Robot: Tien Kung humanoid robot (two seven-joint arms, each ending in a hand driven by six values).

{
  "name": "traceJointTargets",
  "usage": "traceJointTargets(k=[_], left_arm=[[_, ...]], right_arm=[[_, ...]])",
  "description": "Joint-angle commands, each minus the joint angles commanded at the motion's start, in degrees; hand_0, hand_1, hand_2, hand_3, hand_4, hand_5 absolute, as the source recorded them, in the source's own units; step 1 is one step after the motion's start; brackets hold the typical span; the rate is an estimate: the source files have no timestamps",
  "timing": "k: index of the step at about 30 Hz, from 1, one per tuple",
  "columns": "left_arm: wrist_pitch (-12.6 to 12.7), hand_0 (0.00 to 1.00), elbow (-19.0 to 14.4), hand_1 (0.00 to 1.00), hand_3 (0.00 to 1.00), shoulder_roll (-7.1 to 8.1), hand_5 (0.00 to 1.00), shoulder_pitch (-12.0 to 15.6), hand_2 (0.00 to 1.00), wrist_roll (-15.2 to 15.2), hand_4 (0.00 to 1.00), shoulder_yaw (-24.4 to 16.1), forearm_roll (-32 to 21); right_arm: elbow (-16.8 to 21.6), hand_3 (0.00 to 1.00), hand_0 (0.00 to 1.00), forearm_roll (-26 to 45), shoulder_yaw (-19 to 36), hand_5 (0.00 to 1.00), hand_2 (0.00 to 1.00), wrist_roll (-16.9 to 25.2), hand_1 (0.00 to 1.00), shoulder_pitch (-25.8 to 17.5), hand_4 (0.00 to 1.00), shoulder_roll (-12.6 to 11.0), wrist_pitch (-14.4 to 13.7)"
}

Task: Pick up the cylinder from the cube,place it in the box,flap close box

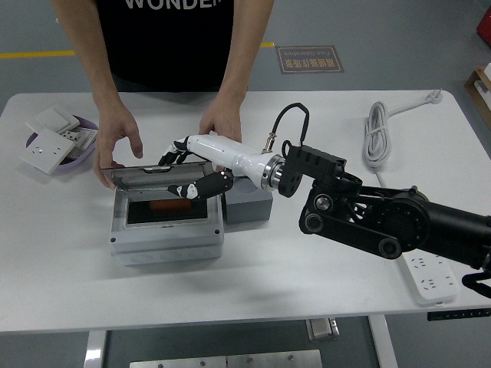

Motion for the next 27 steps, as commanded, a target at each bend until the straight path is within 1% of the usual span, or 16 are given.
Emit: traceJointTargets(k=[8, 12, 17, 20, 21, 26, 27], left_arm=[[0.1, 0.923, 0.0, 0.852, 0.951, -0.05, 0.002, 0.3, 0.854, -0.1, 0.002, 0.2, -0.4], [0.1, 0.923, 0.0, 0.852, 0.951, -0.04, 0.002, 0.3, 0.854, -0.1, 0.002, 0.1, -0.4], [0.1, 0.923, 0.0, 0.852, 0.951, -0.06, 0.002, 0.3, 0.854, -0.1, 0.002, 0.1, -0.4], [0.1, 0.923, 0.0, 0.852, 0.951, -0.05, 0.002, 0.3, 0.854, -0.1, 0.002, 0.0, -0.4], [0.1, 0.923, 0.0, 0.852, 0.951, -0.04, 0.002, 0.3, 0.854, -0.1, 0.002, 0.0, -0.4], [0.1, 0.923, 0.0, 0.852, 0.951, -0.09, 0.002, 0.2, 0.854, -0.1, 0.002, 0.0, -0.4], [0.1, 0.923, 0.0, 0.852, 0.951, -0.11, 0.002, 0.2, 0.854, -0.1, 0.002, 0.0, -0.4]], right_arm=[[5.5, 0.722, 0.793, 0.7, -3.5, 0.341, 0.728, -0.5, 0.716, 0.3, 0.682, -2.6, -0.5], [7.2, 0.723, 0.787, 2.4, -5.5, 0.34, 0.731, -0.3, 0.713, 0.0, 0.677, -3.1, -0.1], [7.0, 0.722, 0.781, 3.5, -6.3, 0.341, 0.731, -0.2, 0.717, -0.6, 0.672, -3.0, 0.2], [6.3, 0.722, 0.781, 4.1, -5.7, 0.341, 0.731, 0.0, 0.717, -1.2, 0.672, -2.8, 0.0], [6.1, 0.721, 0.782, 4.2, -5.5, 0.336, 0.733, 0.1, 0.717, -1.4, 0.643, -2.8, -0.1], [5.4, 0.721, 0.782, 4.6, -4.7, 0.336, 0.733, 0.3, 0.717, -2.7, 0.643, -2.4, -0.3], [5.4, 0.715, 0.781, 4.6, -4.5, 0.35, 0.727, 0.3, 0.715, -2.9, 0.447, -2.5, -0.4]])
